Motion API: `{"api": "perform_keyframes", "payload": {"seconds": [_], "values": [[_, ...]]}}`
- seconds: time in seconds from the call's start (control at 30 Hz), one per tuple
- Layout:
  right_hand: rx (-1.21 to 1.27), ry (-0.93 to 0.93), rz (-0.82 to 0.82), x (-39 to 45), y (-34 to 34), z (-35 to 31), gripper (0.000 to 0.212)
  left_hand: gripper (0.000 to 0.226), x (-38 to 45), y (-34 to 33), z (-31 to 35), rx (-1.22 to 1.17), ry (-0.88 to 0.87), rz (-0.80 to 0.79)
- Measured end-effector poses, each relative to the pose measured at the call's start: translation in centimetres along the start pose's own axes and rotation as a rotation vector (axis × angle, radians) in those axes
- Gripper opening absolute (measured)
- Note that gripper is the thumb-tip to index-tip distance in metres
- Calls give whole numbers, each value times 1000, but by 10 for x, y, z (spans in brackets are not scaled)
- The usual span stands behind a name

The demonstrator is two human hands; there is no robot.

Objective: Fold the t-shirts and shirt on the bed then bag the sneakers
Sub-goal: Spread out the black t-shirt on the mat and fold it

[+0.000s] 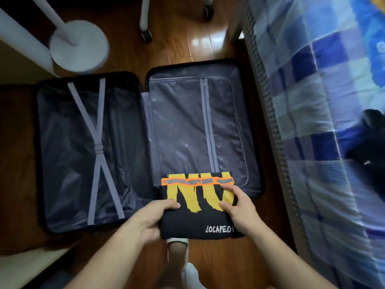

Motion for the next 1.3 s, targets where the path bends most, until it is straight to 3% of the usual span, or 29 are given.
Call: {"api": "perform_keyframes", "payload": {"seconds": [0.13, 0.3, 0.5, 0.67, 0.83, 0.93, 1.07, 1.17, 1.23, 1.3], "values": [[39, -19, -107, 21, -20, -26, 42, 42, -23, 26, 19, -146, -150, 81], [-255, 2, -164, 69, -35, -48, 33, 25, -47, 59, 36, -344, -398, 261], [-500, 136, -116, 146, -61, -97, 24, 24, -28, 106, 76, -603, -645, 493], [-655, 491, 10, 258, -141, -186, 28, 19, 33, 155, 155, -714, -850, 468], [-808, 794, 284, 375, -210, -293, 26, 29, 103, 209, 231, -777, -1004, 367], [-802, 719, 410, 428, -224, -312, 31, 25, 131, 225, 256, -793, -1060, 259], [-589, 567, 455, 466, -229, -310, 31, 19, 149, 233, 268, -804, -1095, 205], [-380, 571, 361, 474, -226, -311, 17, 20, 146, 233, 269, -832, -1095, 176], [-413, 626, 299, 473, -226, -313, 13, 13, 138, 231, 270, -842, -1133, 149], [-528, 712, 291, 467, -226, -318, 13, 34, 128, 226, 273, -844, -1184, 115]]}}
Point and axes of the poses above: each hand's wrist, its own x-axis towards the middle knuckle, its own y-axis out of the back of the hand, z = x × y, the point moved 7 cm from there along x, towards the middle knuckle, and after that the axes turned 7 degrees about x, right-handed, at the moved point
